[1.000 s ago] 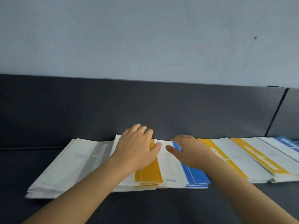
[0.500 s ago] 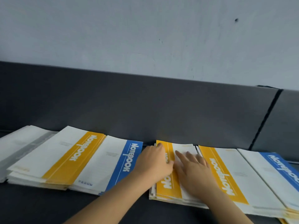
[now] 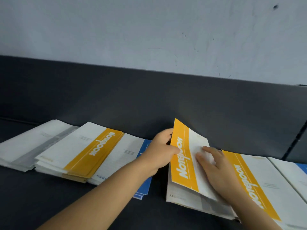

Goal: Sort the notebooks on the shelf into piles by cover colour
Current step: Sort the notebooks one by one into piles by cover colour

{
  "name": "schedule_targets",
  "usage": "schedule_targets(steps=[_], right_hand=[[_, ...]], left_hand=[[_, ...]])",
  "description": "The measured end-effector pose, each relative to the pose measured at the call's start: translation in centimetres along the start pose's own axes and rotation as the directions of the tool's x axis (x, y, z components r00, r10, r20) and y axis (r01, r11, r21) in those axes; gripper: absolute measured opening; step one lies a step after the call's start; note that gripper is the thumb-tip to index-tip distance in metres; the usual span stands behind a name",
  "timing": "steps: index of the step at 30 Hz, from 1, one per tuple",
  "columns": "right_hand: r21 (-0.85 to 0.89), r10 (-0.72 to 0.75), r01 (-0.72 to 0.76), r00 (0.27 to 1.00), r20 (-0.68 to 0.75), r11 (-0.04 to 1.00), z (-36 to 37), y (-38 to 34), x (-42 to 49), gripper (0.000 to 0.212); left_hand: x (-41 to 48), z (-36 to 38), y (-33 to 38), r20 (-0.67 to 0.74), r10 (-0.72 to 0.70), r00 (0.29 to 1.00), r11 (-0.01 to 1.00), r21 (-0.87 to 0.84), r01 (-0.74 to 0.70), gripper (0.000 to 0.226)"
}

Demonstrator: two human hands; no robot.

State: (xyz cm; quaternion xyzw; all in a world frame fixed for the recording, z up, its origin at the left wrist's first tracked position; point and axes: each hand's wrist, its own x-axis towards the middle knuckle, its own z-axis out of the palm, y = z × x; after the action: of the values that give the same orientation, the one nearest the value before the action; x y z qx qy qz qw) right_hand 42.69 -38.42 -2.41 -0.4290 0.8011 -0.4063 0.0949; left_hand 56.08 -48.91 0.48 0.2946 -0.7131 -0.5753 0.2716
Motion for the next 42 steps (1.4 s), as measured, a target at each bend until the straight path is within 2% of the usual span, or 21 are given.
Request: schedule_targets(steps=[5,7,10,13,16,17,19,21,23,26,27,29,31,34,36,38,39,40,41,42], right_hand=[[0.279,0.068,-0.063,0.998,-0.009,0.958,1.1,-5.2,-0.1,0.036],[0.376,0.078,-0.073,0.997,0.002,0.924,3.1,-8.0,0.2,0.040],[0.355,0.062,-0.059,0.998,0.004,0.933,7.5,-11.7,0.3,0.043],[0.242,0.057,-0.065,0.998,0.039,0.968,12.5,-15.2,0.0,0.057],[-0.095,-0.033,0.035,0.999,0.029,0.995,16.3,-18.3,0.2,0.077],[-0.245,-0.079,0.079,0.997,0.012,0.966,16.9,-19.2,0.4,0.082],[-0.520,-0.219,0.177,0.975,-0.020,0.836,17.4,-21.0,0.6,0.095],[-0.634,-0.328,0.294,0.942,0.067,0.716,17.3,-22.4,0.9,0.101],[-0.573,-0.293,0.356,0.934,0.204,0.738,17.3,-24.1,1.1,0.088],[-0.497,-0.192,0.306,0.944,0.267,0.812,17.3,-25.9,1.3,0.048],[-0.438,-0.152,0.262,0.951,0.271,0.860,17.0,-26.0,1.3,0.043],[-0.257,-0.048,0.129,0.953,0.300,0.958,15.9,-25.6,1.2,0.039],[-0.086,0.056,-0.031,0.948,0.313,0.996,15.0,-24.9,0.9,0.034],[0.135,0.222,-0.274,0.924,0.311,0.952,14.7,-23.6,0.0,0.029],[0.267,0.289,-0.380,0.901,0.324,0.885,15.7,-22.8,-0.5,0.019],[0.370,0.335,-0.432,0.894,0.298,0.823,17.4,-22.2,-1.0,0.016],[0.385,0.346,-0.427,0.900,0.264,0.818,18.4,-22.0,-1.2,0.019],[0.378,0.351,-0.410,0.911,0.219,0.830,19.3,-21.9,-1.3,0.024],[0.358,0.351,-0.386,0.922,0.162,0.850,20.3,-21.7,-1.4,0.029],[0.325,0.353,-0.363,0.931,0.091,0.873,21.0,-21.7,-1.4,0.034]], left_hand=[[-1.5,-6.4,1.4,-0.062,0.051,0.997,0.998,-0.035,-0.053,0.032],[-2.3,-10.1,1.1,-0.001,0.007,1.000,1.000,0.004,-0.007,0.030],[-3.5,-16.0,-0.1,0.171,-0.138,0.976,0.986,0.114,0.119,0.035],[-4.0,-21.8,-1.4,0.172,-0.127,0.977,0.988,0.114,0.109,0.042],[-4.0,-26.8,-1.9,0.139,-0.082,0.987,0.993,0.098,0.068,0.039],[-3.9,-28.3,-1.9,0.145,-0.074,0.987,0.994,0.094,0.060,0.038],[-3.6,-30.8,-1.8,0.194,-0.067,0.979,0.993,0.108,0.047,0.036],[-3.4,-32.3,-1.5,0.282,-0.065,0.957,0.989,0.144,0.025,0.032],[-3.1,-33.0,-1.2,0.311,-0.041,0.949,0.987,0.160,-0.010,0.026],[-2.3,-33.0,-1.0,0.181,0.019,0.983,0.989,0.143,-0.046,0.014],[-2.0,-32.9,-1.1,0.132,0.024,0.991,0.991,0.125,-0.041,0.015],[-1.4,-33.1,-1.4,0.081,-0.013,0.997,0.999,0.052,0.009,0.022],[-1.2,-33.6,-1.7,0.094,-0.086,0.992,0.996,-0.020,0.089,0.027],[-1.0,-34.1,-2.3,0.036,-0.170,0.985,0.979,-0.106,0.173,0.043],[-0.8,-33.7,-2.9,-0.052,-0.171,0.984,0.973,-0.165,0.161,0.055],[-1.0,-32.9,-3.4,-0.084,-0.136,0.987,0.990,-0.035,0.133,0.066],[-1.3,-32.3,-3.6,-0.067,-0.111,0.992,0.984,0.130,0.119,0.069],[-1.7,-31.6,-3.7,-0.034,-0.086,0.996,0.937,0.336,0.092,0.069],[-2.0,-30.8,-3.9,0.013,-0.059,0.998,0.834,0.550,0.042,0.068],[-2.4,-30.1,-4.2,0.074,-0.032,0.997,0.690,0.723,-0.031,0.068]])
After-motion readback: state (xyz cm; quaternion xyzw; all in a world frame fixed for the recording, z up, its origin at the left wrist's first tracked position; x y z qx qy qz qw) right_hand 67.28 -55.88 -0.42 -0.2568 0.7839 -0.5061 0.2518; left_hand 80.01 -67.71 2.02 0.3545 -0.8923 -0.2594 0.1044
